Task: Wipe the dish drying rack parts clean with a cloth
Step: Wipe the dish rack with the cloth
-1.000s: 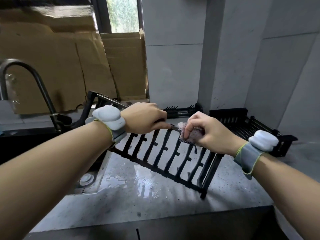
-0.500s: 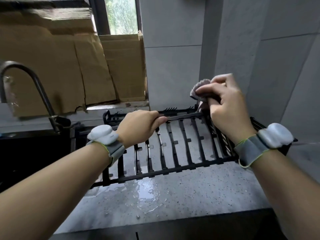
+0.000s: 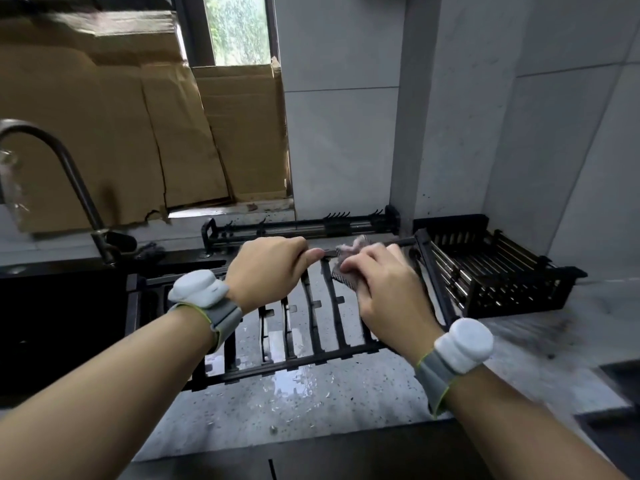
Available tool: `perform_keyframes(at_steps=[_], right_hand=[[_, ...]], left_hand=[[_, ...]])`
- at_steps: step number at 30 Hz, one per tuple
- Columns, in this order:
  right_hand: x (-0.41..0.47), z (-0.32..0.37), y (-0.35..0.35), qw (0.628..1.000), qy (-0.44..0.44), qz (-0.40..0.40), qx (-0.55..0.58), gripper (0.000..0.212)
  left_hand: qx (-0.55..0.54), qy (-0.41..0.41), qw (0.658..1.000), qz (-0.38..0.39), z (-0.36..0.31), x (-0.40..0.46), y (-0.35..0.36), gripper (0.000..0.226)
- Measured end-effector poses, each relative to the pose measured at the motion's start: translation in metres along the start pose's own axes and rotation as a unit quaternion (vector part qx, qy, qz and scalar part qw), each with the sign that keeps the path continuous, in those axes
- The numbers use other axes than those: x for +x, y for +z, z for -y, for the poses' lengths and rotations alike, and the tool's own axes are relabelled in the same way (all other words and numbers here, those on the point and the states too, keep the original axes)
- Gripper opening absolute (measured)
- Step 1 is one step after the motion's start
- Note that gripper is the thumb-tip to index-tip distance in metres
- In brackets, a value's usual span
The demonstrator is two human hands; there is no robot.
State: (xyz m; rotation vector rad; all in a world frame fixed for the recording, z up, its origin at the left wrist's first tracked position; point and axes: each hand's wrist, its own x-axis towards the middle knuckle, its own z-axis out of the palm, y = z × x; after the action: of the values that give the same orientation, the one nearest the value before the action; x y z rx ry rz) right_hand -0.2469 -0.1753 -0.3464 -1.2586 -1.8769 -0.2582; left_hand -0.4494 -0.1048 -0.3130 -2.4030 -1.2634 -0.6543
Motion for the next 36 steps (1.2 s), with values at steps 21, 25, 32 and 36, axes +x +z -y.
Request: perform_keyframes(at_steps=[21, 25, 32, 36], right_hand=[[-0.021, -0.005, -0.004, 0.986, 0.047, 0.156, -0.022, 0.024], [-0.016, -0.004, -0.014, 0.996, 0.049, 0.069, 0.030, 0.022], [0.004, -0.001, 0.012, 0.996, -0.034, -0.011, -0.083, 0.023], [0.005, -0.025, 0.002, 0.984, -0.054, 0.031, -0.170, 0.033]], left_hand=[[0.027, -0.038, 0.998, -0.048, 0.012, -0.033, 0.026, 0.066], [0.041, -0.055, 0.995, -0.074, 0.019, -0.035, 0.025, 0.063], [0.057, 0.013, 0.994, -0.090, 0.004, -0.034, 0.017, 0.056], [0.084, 0.032, 0.991, -0.102, 0.015, -0.041, 0.010, 0.049]])
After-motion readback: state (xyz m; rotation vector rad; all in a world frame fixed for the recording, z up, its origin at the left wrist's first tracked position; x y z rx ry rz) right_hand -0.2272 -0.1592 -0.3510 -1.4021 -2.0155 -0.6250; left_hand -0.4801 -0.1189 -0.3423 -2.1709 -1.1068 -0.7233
